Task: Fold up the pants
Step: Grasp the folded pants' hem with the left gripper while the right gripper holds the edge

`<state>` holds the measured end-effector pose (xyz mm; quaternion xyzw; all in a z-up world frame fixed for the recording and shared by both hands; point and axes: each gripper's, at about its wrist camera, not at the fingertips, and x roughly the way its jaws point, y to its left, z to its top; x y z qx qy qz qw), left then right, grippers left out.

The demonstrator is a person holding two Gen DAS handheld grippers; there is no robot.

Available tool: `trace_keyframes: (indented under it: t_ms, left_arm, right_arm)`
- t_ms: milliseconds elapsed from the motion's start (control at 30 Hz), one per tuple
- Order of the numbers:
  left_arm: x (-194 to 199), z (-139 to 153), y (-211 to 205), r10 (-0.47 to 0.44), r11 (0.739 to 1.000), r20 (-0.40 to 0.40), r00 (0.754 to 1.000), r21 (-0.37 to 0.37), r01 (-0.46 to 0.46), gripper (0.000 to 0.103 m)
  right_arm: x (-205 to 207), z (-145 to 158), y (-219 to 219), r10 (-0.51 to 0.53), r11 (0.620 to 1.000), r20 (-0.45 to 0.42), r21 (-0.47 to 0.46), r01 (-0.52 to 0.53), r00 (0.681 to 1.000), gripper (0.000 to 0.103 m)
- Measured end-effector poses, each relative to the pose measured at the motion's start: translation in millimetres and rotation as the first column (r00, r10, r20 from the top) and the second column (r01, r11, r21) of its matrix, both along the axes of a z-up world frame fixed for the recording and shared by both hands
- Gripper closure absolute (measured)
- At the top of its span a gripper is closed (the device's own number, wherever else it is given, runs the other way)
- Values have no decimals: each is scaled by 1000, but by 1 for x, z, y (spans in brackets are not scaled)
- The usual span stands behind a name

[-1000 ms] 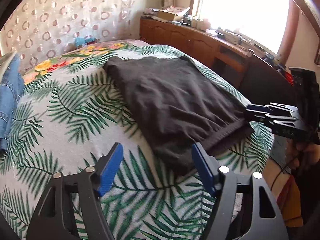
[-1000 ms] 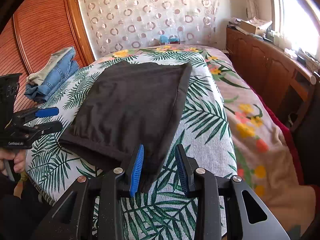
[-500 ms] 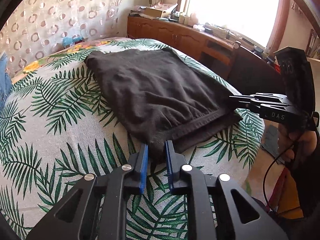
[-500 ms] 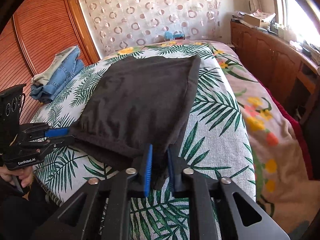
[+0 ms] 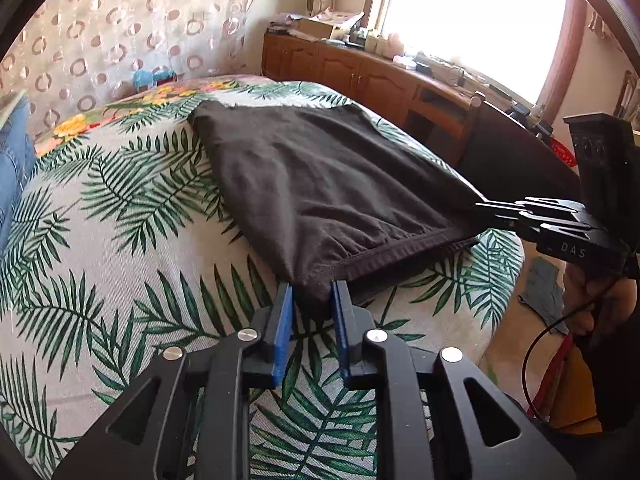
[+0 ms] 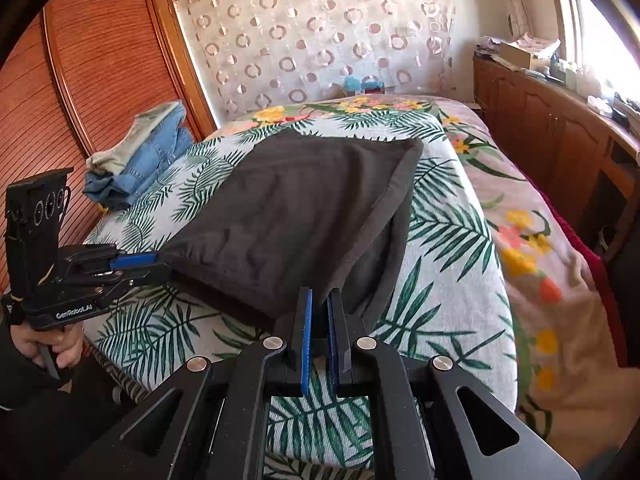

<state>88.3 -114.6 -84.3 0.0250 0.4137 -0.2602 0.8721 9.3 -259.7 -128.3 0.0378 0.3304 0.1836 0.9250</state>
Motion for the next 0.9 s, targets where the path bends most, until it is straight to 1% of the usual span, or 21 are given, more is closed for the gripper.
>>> trace_keyframes:
  t_ms: [67,133,200,267,367,400,433,500,567,633,733,900]
  left_arm:
    - [0,-2,2,11,1000,-3,1000,4,-11,72]
    - [-2,1,4,24,1000,15,1000,-1,-24,58]
    - [-2,5,7,34,999,29,999,-12,-33,53]
    - [-1,7,9,44,999,38,998,-18,-43,52]
    - [4,7,8,65,998,47,997,-7,-65,52]
    - [5,6,7,69,998,46,997,-2,-69,52]
    - [7,6,6,72,997,47,996,1,-72,52]
    - [8,4,4,71,997,50,996,5,-72,52]
    - [10,-1,3,71,997,36,997,14,-72,52]
    - [11,-7,3,71,997,21,997,24,-71,52]
    - [11,-9,3,72,997,17,997,20,-72,52]
    - [9,-10,3,74,997,18,997,19,-75,52]
  right_arm:
    - [3,-4,1,-9,1000,-15,-13,9,1000,96]
    - [6,-8,0,-16,1000,-30,-19,15,999,96]
    - [6,-9,1,-27,999,-32,-32,26,999,96]
    - [5,-9,1,-36,999,-27,-40,35,999,96]
    - [2,-8,3,-48,997,-13,-54,47,999,95]
    - [2,-8,3,-52,997,-8,-57,52,999,92]
    - [1,-8,4,-61,996,-4,-60,61,998,86]
    - [2,-9,5,-75,995,-2,-66,75,997,82]
    - [3,-12,7,-93,993,-8,-76,92,996,72]
    - [5,-14,8,-100,992,-11,-73,99,995,71]
    - [9,-18,10,-129,989,-23,-78,127,991,64]
    - [10,-19,14,-152,985,-12,-84,150,988,64]
